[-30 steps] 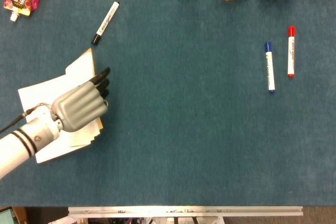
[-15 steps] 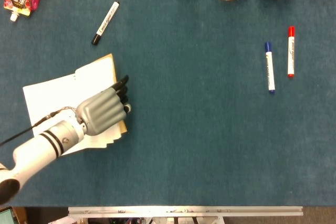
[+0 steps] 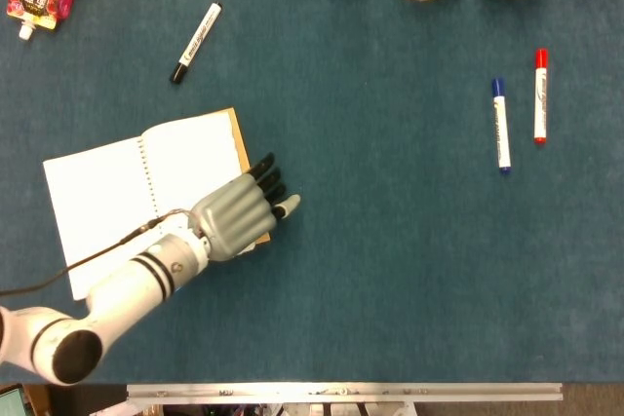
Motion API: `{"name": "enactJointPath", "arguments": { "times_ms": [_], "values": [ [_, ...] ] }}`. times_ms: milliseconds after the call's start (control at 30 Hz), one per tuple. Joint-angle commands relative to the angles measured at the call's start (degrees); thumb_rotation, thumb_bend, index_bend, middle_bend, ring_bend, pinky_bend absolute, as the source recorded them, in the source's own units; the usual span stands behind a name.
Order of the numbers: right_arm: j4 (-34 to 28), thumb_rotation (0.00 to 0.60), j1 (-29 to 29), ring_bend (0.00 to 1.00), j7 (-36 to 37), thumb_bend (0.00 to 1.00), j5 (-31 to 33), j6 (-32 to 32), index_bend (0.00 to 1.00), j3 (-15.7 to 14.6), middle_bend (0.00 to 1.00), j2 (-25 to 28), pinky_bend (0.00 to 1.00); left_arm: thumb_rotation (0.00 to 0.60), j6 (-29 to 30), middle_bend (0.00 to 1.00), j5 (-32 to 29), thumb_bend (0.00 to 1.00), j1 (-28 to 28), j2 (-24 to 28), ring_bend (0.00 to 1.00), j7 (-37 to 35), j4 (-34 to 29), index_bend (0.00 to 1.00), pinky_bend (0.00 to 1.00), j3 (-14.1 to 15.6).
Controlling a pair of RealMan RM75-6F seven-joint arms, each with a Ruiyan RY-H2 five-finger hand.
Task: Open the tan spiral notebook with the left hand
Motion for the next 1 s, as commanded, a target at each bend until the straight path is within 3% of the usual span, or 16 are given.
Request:
{"name": "enactJointPath", "arguments": {
  "times_ms": [33, 233, 433, 633, 833, 1000],
  "values": [
    [0.0, 0.6, 0.0, 0.15, 0.1, 0.23, -0.2, 0.1, 0.24, 0.0, 0.27, -0.1, 0.27, 0.6, 1.4, 0.12, -2.8, 0.55, -1.8, -2.3, 0.06, -1.3, 1.2, 0.0, 0.06, -0.4],
    [0.1, 0.6, 0.0, 0.15, 0.3, 0.23, -0.2, 0.1, 0.24, 0.0, 0.27, 0.0, 0.27, 0.6, 3.1, 0.11, -4.2, 0.55, -3.1, -3.0, 0.06, -6.1, 0.9, 0.0, 0.06, -1.1],
    [0.1, 0.6, 0.0, 0.15, 0.4, 0.23, -0.3, -0.1, 0.24, 0.0, 0.27, 0.2, 0.27, 0.6, 7.9, 0.11, 3.6, 0.55, 0.1, 1.1, 0.06, -14.9, -2.4, 0.0, 0.06, -1.2],
    [-0.4, 0.6, 0.5, 0.15, -0.2, 0.23, -0.3, -1.0, 0.24, -0.1, 0.27, 0.9, 0.27, 0.6, 19.4, 0.11, 15.9, 0.55, 9.1, 4.8, 0.06, -27.9, -0.8, 0.0, 0.06, 0.6],
    [-1.7, 0.6, 1.1, 0.15, -1.6, 0.23, -0.2, -2.1, 0.24, 0.0, 0.27, 1.6, 0.27, 0.6, 27.7, 0.11, 18.6, 0.55, 17.5, 8.9, 0.06, -37.2, 2.6, 0.0, 0.06, 2.9],
    [-2.7, 0.6, 1.7, 0.15, -3.1, 0.23, 0.1, -3.0, 0.24, 0.2, 0.27, 1.6, 0.27, 0.6, 34.8, 0.1, 20.5, 0.55, 24.1, 8.2, 0.06, -46.5, 7.1, 0.0, 0.06, 2.3]
  ]
}}
